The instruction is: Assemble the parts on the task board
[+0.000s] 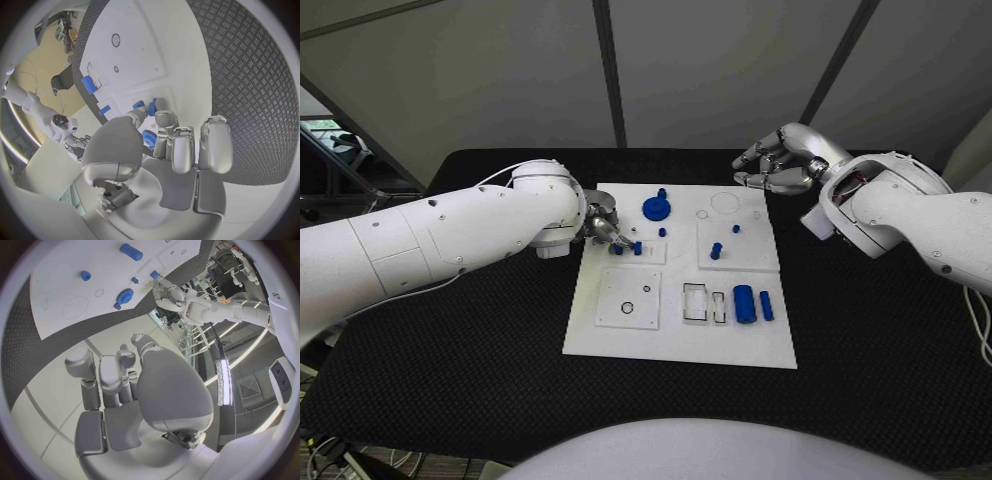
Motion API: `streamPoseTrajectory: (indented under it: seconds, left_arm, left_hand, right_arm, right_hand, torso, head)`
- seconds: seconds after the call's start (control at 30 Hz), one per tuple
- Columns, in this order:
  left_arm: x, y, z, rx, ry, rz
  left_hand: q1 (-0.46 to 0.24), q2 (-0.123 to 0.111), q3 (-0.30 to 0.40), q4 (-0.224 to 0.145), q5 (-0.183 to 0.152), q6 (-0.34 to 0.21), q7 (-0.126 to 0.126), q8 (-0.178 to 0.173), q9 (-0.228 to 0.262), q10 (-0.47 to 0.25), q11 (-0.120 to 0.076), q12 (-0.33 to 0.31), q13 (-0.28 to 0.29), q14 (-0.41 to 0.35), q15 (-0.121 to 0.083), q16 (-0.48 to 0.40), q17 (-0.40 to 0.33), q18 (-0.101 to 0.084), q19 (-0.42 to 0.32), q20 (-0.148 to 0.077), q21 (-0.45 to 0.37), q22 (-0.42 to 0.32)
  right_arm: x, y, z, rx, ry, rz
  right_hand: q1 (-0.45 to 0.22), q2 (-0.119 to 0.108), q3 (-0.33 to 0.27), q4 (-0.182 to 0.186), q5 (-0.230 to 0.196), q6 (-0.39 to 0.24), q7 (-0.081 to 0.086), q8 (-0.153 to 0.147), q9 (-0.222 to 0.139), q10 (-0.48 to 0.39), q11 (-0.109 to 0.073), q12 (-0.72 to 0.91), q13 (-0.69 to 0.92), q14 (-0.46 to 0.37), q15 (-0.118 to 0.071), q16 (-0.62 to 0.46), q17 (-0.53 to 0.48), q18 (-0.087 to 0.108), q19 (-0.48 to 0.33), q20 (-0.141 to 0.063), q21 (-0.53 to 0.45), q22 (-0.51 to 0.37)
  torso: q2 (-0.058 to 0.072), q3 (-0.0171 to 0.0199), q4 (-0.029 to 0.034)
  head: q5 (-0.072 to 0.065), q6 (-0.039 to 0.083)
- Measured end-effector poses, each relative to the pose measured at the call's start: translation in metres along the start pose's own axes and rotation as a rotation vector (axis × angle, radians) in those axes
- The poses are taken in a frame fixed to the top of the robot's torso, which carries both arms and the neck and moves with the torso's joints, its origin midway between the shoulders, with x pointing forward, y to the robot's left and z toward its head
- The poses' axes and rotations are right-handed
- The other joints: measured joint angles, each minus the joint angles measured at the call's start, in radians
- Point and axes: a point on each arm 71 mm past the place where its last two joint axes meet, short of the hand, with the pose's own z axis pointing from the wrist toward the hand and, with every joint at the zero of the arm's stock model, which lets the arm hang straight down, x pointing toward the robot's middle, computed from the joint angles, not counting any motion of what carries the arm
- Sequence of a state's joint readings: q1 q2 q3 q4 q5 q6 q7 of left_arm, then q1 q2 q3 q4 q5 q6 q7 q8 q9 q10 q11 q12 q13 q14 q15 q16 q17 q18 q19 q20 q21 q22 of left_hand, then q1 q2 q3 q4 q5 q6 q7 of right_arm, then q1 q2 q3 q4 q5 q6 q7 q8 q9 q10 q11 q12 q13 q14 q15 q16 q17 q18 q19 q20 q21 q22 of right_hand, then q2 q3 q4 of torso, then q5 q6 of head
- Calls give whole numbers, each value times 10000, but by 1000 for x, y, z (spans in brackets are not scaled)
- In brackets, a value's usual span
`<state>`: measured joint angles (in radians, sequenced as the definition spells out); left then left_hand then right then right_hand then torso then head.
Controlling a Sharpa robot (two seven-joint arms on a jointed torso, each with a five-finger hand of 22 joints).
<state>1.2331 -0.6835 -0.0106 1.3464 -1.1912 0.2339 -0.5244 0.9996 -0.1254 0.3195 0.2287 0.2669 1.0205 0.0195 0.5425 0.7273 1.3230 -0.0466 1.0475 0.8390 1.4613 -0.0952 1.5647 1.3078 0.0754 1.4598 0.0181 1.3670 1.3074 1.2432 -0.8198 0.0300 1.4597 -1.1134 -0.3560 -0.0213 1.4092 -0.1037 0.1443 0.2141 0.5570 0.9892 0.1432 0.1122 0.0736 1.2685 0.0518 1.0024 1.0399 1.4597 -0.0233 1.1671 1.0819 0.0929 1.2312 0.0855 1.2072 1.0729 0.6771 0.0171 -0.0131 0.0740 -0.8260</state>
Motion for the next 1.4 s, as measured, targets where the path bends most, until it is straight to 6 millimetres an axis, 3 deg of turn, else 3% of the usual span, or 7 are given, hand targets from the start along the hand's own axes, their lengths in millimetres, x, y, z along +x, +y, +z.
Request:
streamPoseTrajectory:
  seconds: [0.63,1.07,1.27,1.4]
  left_arm:
    - [-1,8,-3,-86,-323,-249]
    - [-10,14,-7,-10,-1052,-1128]
    - [-15,17,-8,104,-1251,-1699]
    - [-16,18,-8,171,-1302,-1983]
  left_hand:
    - [47,60,-854,390,0,35,-36,-90,-11,-2,1,0,-53,0,1,0,0,-1,-1,0,40,0]
    - [155,167,-1204,546,-1,-7,6,-95,-10,-64,23,-224,-354,0,2,0,0,-1,-1,0,-133,0]
    - [274,286,-1487,581,-1,-184,109,-198,-10,-417,97,-651,-875,1,3,-196,0,-3,-77,0,-481,0]
    - [312,323,-1525,594,-1,-184,109,-198,-10,-417,97,-651,-899,1,3,-196,0,-3,-77,-1,-481,0]
  right_arm:
    - [0,-1,0,13,-8,-5]
    - [0,0,0,-3,-4,-3]
    - [0,-1,0,6,-10,-7]
    - [0,-1,1,8,-11,-8]
  right_hand:
    - [0,0,-1,-1,0,0,0,0,0,0,0,0,0,0,0,0,0,1,0,0,0,0]
    - [-40,-40,-1,-1,0,0,0,0,0,0,0,0,1,0,0,0,0,1,0,0,0,0]
    - [-40,-40,-1,-1,0,0,0,0,0,0,0,0,1,0,0,0,0,1,0,0,0,0]
    - [-40,-40,-1,-1,0,0,0,0,0,0,0,0,1,0,0,0,0,1,0,0,0,0]
  torso:
    - [5,-10,1]
    - [5,-5,1]
    - [3,-2,1]
    - [2,0,1]
  head:
    - [-35,9]
    - [-31,7]
    - [-45,22]
    - [-46,35]
